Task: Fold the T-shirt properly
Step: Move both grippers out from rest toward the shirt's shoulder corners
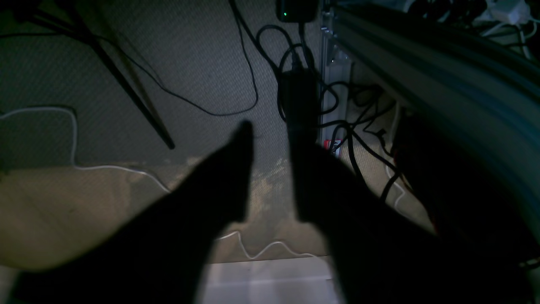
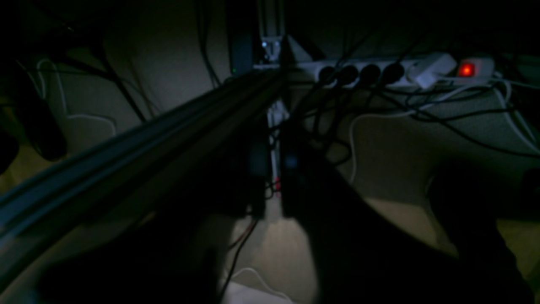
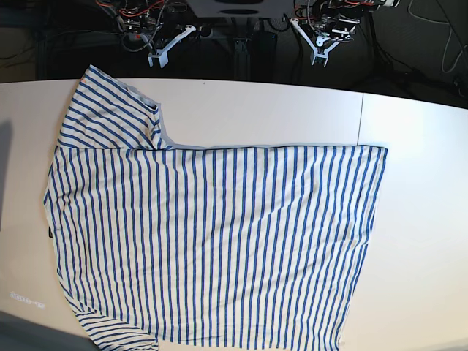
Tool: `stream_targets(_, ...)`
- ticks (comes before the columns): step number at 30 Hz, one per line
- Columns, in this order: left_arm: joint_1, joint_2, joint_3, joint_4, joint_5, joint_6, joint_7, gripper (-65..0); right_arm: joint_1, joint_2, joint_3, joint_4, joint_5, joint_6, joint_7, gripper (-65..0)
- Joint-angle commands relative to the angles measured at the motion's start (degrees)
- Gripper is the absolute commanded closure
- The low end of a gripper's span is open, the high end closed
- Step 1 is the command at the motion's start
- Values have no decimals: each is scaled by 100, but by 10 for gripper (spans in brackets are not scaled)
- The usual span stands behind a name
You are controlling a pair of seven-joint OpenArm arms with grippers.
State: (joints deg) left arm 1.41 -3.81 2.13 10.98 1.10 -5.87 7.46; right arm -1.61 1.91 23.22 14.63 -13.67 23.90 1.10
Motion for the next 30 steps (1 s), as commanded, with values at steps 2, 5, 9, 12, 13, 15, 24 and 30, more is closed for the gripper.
stream_targets(2,-11,-4,-11,31,-7,70,7,-282,2,31,-11,44,20,-402,63,-214)
stream_targets(5,-13,-7,-11,33,-15,70,7,-282,-2,33,-11,79,17,-402,63,-350)
stream_targets(9,-13,-20,-11,35,-299,66,251,-281,-2,33,-11,181,17,-396,61,-356)
stream_targets(12,-13,-48,-11,114,-321,-155,568,-281,-4,61,-11,203,35,-195,33,-356)
stream_targets(13,-11,-85,-11,164,-330,-326,699,-281,-17,70,-11,203,109,-131,17,-356)
stream_targets(15,-9,-153,-11,280,-450,-697,940,-281,-85,129,-11,216,267,-61,9,-356)
stream_targets(24,662,-627,-11,1401,-1032,-1764,1071,-281,-920,699,-789,850,798,133,-7,-356)
stream_targets(30,1410,-826,-13,2492,-1657,-2490,1064,-281,-1792,944,-1436,1801,1434,245,-122,-355)
